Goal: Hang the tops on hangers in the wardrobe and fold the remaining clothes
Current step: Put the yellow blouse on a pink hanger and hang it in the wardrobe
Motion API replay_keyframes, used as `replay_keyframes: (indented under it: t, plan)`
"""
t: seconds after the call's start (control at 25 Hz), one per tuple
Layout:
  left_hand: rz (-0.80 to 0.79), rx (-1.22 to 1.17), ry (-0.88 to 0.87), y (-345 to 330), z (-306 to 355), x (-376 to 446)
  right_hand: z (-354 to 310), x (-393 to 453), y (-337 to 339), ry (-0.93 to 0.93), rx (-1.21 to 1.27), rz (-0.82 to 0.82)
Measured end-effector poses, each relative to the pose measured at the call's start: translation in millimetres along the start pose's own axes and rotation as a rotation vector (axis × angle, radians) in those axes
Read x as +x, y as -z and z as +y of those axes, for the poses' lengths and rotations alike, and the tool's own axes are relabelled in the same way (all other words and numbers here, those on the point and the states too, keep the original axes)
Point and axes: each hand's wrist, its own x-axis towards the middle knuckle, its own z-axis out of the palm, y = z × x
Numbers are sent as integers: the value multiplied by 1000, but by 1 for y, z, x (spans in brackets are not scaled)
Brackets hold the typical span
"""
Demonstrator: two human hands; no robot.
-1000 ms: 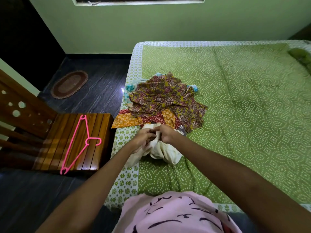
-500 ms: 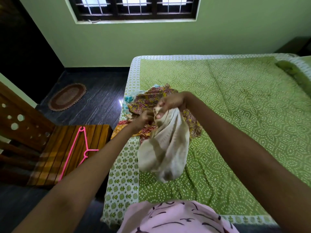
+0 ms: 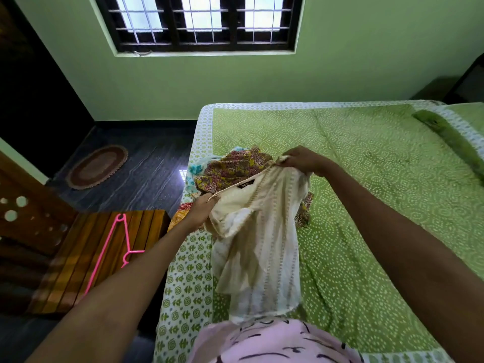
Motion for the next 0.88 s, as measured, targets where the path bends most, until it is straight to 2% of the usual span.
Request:
replay_keyframes:
  t: [0.16, 0.24, 0.32, 0.4, 0.52, 0.64, 0.72, 0.8, 0.88]
  plan:
    - [-116, 209, -158, 22, 1, -6, 18, 1, -13, 65, 8, 134]
    - [-223, 440, -213, 30, 4, -2, 21, 4, -13, 32, -71, 151]
    - [-193, 610, -287, 33, 4, 7, 25, 8, -13, -2, -196, 172]
    - [-48, 547, -276, 38, 6, 14, 28, 10, -15, 9, -158, 249]
    - [127, 242, -201, 52, 23, 18, 25, 11, -11, 28, -45, 324]
    - [155, 133, -275, 70, 58, 14, 14, 9, 3, -4, -40, 319]
    - [105, 127, -352, 82, 84, 12, 13, 14, 12, 42, -52, 472]
    - [20, 379, -352, 93, 104, 12, 15, 18, 12, 70, -57, 624]
    - [-61, 776, -280, 101, 104, 14, 16, 22, 5, 112, -37, 615]
